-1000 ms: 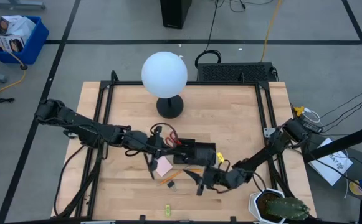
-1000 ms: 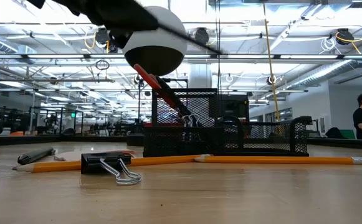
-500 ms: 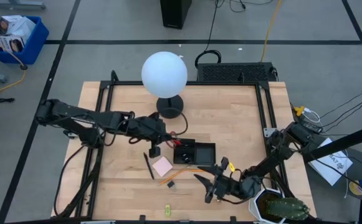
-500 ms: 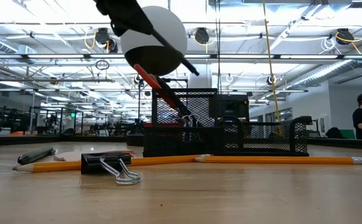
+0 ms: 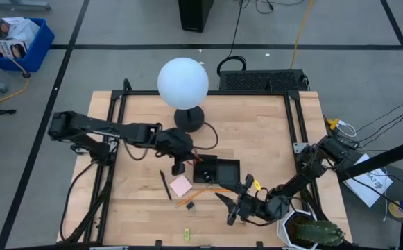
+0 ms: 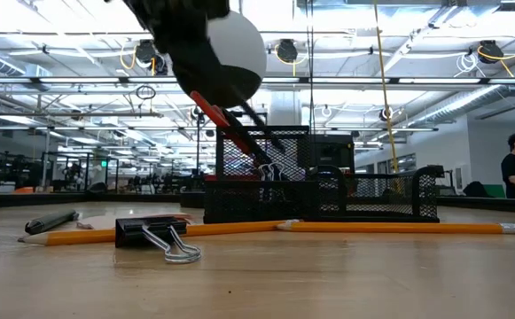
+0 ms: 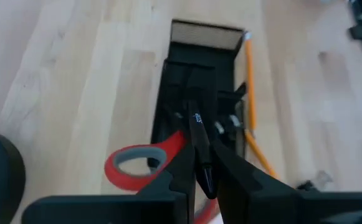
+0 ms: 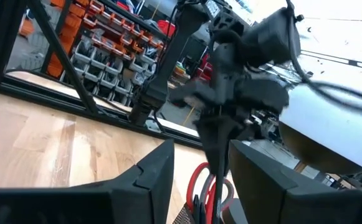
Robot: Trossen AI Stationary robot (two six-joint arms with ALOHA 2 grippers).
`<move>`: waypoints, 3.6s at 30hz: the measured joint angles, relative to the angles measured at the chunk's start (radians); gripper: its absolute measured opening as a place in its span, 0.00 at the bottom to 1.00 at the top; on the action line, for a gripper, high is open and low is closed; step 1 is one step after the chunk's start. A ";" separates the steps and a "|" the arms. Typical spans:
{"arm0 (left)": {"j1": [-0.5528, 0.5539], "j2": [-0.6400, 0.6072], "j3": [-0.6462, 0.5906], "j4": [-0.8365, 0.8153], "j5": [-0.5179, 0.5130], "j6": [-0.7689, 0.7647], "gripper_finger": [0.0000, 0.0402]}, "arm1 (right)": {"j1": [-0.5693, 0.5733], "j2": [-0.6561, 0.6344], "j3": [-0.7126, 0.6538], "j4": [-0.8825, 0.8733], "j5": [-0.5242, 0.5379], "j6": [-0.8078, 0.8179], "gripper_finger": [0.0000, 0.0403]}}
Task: Pick and place office supplies into organizer
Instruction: Put the black pen into the desk organizer, then put the yellow pencil into the desk organizer
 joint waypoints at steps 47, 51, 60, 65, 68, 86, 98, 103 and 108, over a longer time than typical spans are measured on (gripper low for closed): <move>-0.214 -0.062 -0.001 0.299 -0.007 0.033 0.60 | -0.008 -0.205 -0.530 -0.336 -0.484 1.033 0.36; -0.234 -0.062 -0.001 0.296 -0.012 0.032 0.60 | 0.010 -0.205 -0.529 -0.375 -0.509 1.118 0.36; -0.246 -0.062 -0.001 0.305 -0.012 0.032 0.60 | 0.020 -0.205 -0.529 -0.577 -0.534 1.338 0.36; -0.246 -0.062 -0.001 0.292 -0.009 0.031 0.60 | 0.032 -0.205 -0.529 -0.617 -0.556 1.361 0.36; -0.246 -0.062 -0.001 0.285 -0.011 0.037 0.60 | 0.038 -0.204 -0.529 -0.627 -0.556 1.361 0.36; -0.271 -0.062 -0.001 0.282 -0.004 0.055 0.60 | 0.039 -0.156 -0.552 -0.688 -0.500 1.395 0.35; -0.271 -0.062 -0.001 0.283 -0.004 0.056 0.60 | 0.056 -0.014 -0.554 -0.541 -0.463 1.380 0.16; -0.271 -0.062 -0.001 0.282 -0.006 0.056 0.60 | 0.062 -0.013 -0.554 -0.557 -0.456 1.424 0.04; -0.272 -0.062 -0.001 0.268 -0.031 0.085 0.60 | 0.062 -0.011 -0.554 -0.554 -0.462 1.447 0.04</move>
